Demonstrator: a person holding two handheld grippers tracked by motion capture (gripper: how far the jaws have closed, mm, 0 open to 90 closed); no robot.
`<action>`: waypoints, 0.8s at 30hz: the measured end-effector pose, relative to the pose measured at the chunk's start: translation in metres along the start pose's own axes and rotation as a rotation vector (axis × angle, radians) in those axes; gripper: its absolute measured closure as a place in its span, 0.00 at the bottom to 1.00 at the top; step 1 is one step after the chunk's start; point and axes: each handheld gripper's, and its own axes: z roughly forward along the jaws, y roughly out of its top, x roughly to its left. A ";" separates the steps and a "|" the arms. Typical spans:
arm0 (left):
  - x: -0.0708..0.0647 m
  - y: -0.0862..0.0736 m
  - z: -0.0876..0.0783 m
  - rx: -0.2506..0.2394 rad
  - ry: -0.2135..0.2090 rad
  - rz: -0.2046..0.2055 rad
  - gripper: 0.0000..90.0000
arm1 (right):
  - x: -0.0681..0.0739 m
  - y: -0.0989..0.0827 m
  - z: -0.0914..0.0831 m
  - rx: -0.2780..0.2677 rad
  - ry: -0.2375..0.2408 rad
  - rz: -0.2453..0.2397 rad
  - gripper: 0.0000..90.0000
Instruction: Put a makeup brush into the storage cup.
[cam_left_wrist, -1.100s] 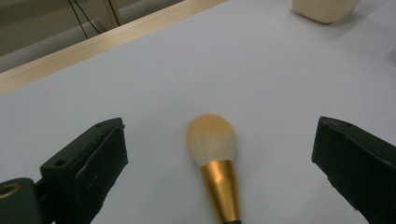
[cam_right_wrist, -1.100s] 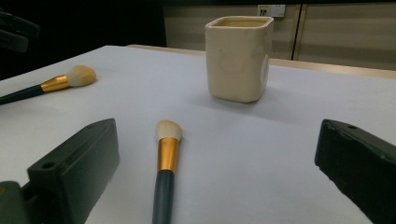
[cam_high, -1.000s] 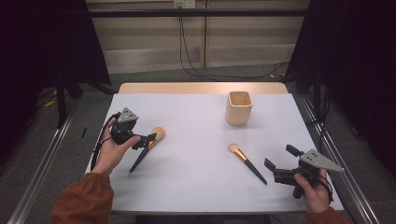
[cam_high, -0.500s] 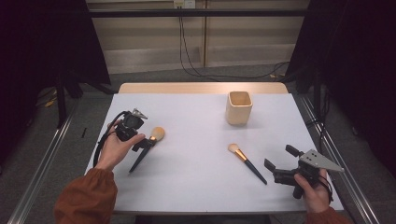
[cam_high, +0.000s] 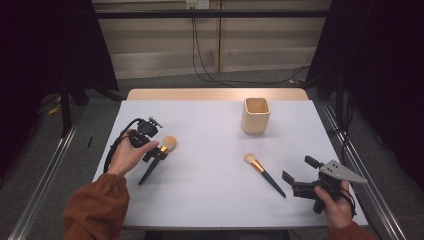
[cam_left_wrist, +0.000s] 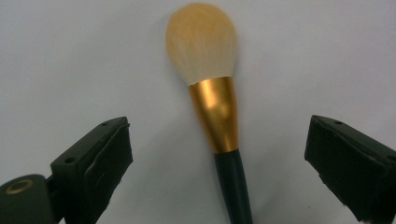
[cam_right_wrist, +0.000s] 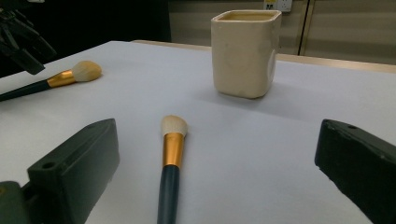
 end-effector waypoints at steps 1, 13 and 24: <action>0.000 0.000 0.000 0.000 0.000 0.000 0.08 | 0.000 0.000 0.000 0.000 0.000 0.001 0.00; -0.004 0.000 0.014 0.117 -0.022 0.006 0.07 | 0.000 -0.001 0.001 0.009 0.002 0.000 0.00; -0.004 -0.008 0.025 0.166 -0.009 -0.023 0.24 | 0.001 -0.001 0.003 0.023 0.008 0.004 0.00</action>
